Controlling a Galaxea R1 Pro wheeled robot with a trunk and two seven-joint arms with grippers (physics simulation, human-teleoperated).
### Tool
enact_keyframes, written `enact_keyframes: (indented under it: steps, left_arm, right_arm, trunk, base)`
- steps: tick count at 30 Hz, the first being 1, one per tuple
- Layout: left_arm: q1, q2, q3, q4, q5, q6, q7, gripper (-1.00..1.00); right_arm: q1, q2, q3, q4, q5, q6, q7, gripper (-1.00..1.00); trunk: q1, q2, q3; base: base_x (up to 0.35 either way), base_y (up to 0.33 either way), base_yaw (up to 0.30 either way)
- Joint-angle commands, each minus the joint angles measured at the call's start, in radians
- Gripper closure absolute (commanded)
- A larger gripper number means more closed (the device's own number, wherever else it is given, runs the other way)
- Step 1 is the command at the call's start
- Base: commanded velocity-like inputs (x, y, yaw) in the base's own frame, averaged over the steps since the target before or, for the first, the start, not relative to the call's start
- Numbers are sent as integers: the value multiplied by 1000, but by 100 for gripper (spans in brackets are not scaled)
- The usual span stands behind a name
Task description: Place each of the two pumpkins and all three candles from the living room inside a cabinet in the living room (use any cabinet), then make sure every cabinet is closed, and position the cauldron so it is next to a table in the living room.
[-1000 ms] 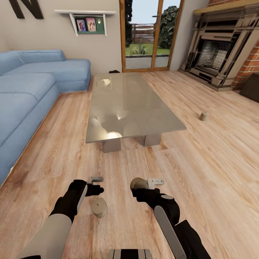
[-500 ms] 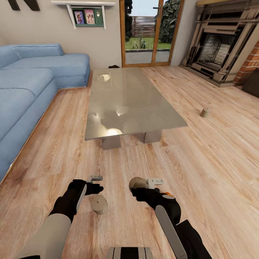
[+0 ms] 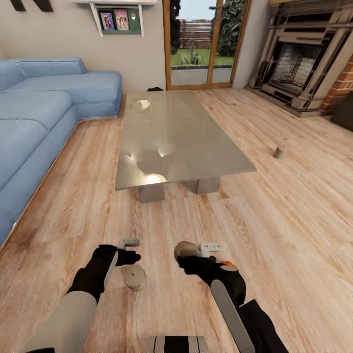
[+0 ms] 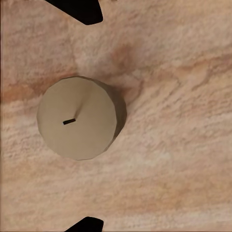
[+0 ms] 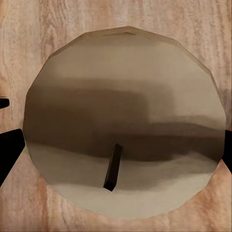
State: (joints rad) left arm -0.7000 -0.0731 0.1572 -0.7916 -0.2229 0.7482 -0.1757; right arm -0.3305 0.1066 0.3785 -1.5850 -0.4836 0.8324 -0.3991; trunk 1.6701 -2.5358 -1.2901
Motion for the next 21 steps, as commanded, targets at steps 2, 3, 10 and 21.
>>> enact_keyframes:
  steps: [2,3,10,21]
  left_arm:
    - [0,1,5,2,-12,9,-8,-100]
    - [0,2,5,4,-13,11,-8,-100]
    - [-1,4,5,16,-15,14,-8,-100]
    - [-1,4,5,19,-16,14,-11,-100]
  right_arm:
    - [-2,1,8,-1,-10,2,1,100]
    - [-3,1,10,-1,-10,2,6,100]
    - [-4,1,14,-1,-10,1,31,100]
    - [-1,-2,-12,-1,-12,-71,137,100]
  trunk:
    - [1,-1,-9]
    - [1,-1,-12]
    - [4,-3,-40]
    - [9,-5,-82]
  base:
    - [0,0,0]
    - [0,0,0]
    - [0,0,0]
    - [0,0,0]
